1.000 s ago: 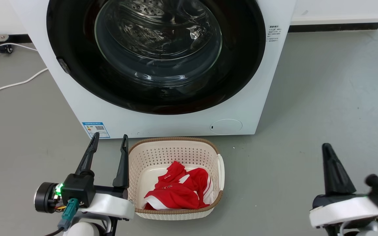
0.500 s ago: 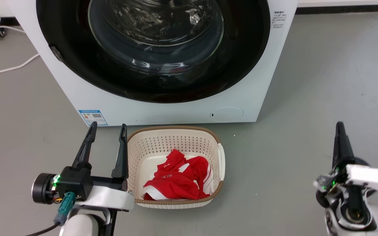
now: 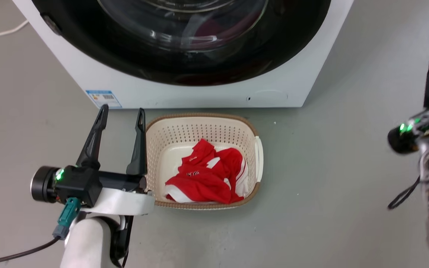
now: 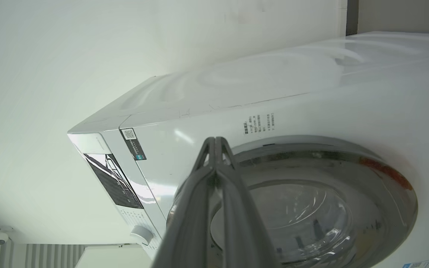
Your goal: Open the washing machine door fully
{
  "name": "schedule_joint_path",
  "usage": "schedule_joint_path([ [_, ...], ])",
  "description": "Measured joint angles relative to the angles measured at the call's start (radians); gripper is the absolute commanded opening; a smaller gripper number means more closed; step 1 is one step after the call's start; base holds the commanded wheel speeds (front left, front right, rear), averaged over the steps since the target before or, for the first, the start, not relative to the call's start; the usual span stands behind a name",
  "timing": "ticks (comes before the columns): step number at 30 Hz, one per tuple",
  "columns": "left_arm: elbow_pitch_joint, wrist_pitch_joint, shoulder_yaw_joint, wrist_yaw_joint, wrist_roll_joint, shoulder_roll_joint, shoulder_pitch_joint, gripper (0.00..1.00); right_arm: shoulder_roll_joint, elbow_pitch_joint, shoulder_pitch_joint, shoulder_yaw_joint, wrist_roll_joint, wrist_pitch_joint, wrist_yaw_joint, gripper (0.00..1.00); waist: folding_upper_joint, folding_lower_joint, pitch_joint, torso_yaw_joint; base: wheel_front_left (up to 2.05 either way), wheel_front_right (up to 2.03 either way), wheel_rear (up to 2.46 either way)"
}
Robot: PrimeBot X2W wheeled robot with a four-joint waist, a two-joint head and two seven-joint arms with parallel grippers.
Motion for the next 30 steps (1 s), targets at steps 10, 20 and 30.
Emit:
schedule_joint_path([
  [10,-0.044,0.0,-0.016,-0.011,-0.008,-0.001,-0.079,1.0,-0.164,0.216,-0.338,0.174,-0.045,0.125,0.0,0.0,0.0,0.0,0.123,0.039,0.0,0.0,0.0],
  [20,-0.081,0.0,-0.016,-0.017,-0.016,-0.001,-0.115,1.0,-0.195,0.424,-0.62,0.352,-0.112,0.223,0.0,0.0,0.0,0.0001,0.222,0.061,0.0,0.0,0.0],
  [30,-0.105,0.0,-0.021,-0.019,-0.017,-0.001,-0.134,1.0,-0.17,0.512,-0.758,0.441,-0.156,0.26,0.0,0.0,0.0,0.0001,0.278,0.074,0.0,0.0,0.0],
])
